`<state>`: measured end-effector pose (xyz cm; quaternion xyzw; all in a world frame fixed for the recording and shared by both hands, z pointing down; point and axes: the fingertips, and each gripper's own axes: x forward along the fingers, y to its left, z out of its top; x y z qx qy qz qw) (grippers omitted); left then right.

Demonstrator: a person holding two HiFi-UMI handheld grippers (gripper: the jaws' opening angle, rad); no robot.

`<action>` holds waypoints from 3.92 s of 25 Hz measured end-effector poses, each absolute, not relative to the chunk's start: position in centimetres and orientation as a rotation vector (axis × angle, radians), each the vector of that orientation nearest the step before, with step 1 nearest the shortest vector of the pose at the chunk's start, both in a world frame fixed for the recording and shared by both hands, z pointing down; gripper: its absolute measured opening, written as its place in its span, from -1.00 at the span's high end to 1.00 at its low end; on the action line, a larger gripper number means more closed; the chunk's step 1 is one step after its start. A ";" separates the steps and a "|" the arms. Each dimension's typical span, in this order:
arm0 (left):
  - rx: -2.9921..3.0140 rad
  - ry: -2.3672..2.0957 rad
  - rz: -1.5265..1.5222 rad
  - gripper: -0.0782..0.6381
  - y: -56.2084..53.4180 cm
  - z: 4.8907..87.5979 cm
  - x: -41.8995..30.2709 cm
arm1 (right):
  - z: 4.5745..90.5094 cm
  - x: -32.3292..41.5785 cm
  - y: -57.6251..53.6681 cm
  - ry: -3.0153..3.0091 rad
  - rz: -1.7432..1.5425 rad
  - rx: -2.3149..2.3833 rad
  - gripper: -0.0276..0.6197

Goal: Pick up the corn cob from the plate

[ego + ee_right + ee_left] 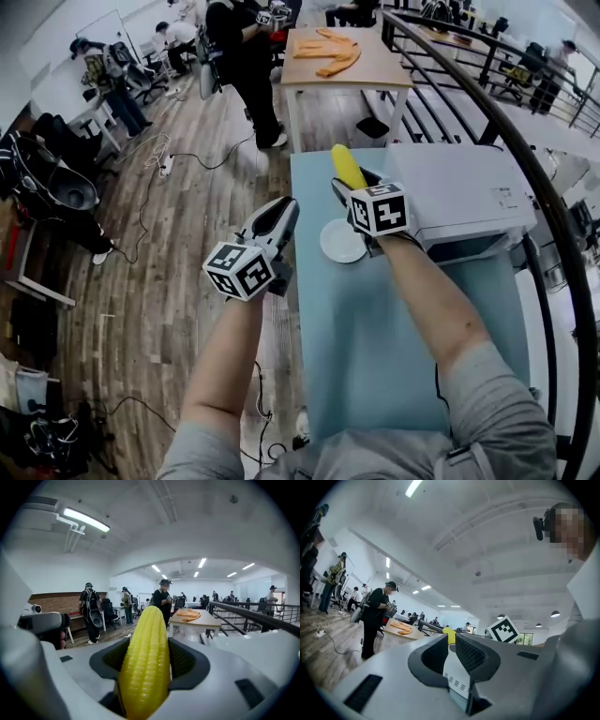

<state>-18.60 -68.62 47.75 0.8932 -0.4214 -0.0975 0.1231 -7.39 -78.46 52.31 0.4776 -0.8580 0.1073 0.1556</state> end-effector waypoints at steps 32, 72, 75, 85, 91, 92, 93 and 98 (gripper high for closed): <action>3.044 -1.409 -0.389 0.73 -35.7 3.2 -18.6 | 1.5 -4.6 -40.1 -2.808 -0.727 1.658 0.10; 3.085 -1.315 -0.315 0.73 -4.1 9.8 -3.7 | 5.9 12.7 -5.9 -2.777 -1.008 1.575 0.09; 3.073 -1.268 -0.313 0.73 -3.7 11.4 -6.2 | 7.3 10.2 -4.9 -2.768 -0.981 1.566 0.09; 3.007 -1.199 -0.226 0.73 -4.3 20.0 -12.8 | 13.1 4.6 -3.9 -2.755 -0.796 1.551 0.09; 2.944 -1.217 -0.147 0.73 -3.0 25.4 -12.5 | 18.0 5.4 -2.5 -2.756 -0.640 1.512 0.09; 2.928 -1.226 -0.137 0.73 -2.8 26.3 -12.1 | 19.0 5.7 -2.6 -2.761 -0.607 1.497 0.09; 2.912 -1.241 -0.123 0.73 -2.8 27.3 -11.7 | 20.2 6.2 -2.7 -2.766 -0.575 1.478 0.09; 2.770 -1.318 -0.058 0.73 -3.8 33.8 -8.8 | 27.8 9.1 -5.1 -2.784 -0.373 1.339 0.09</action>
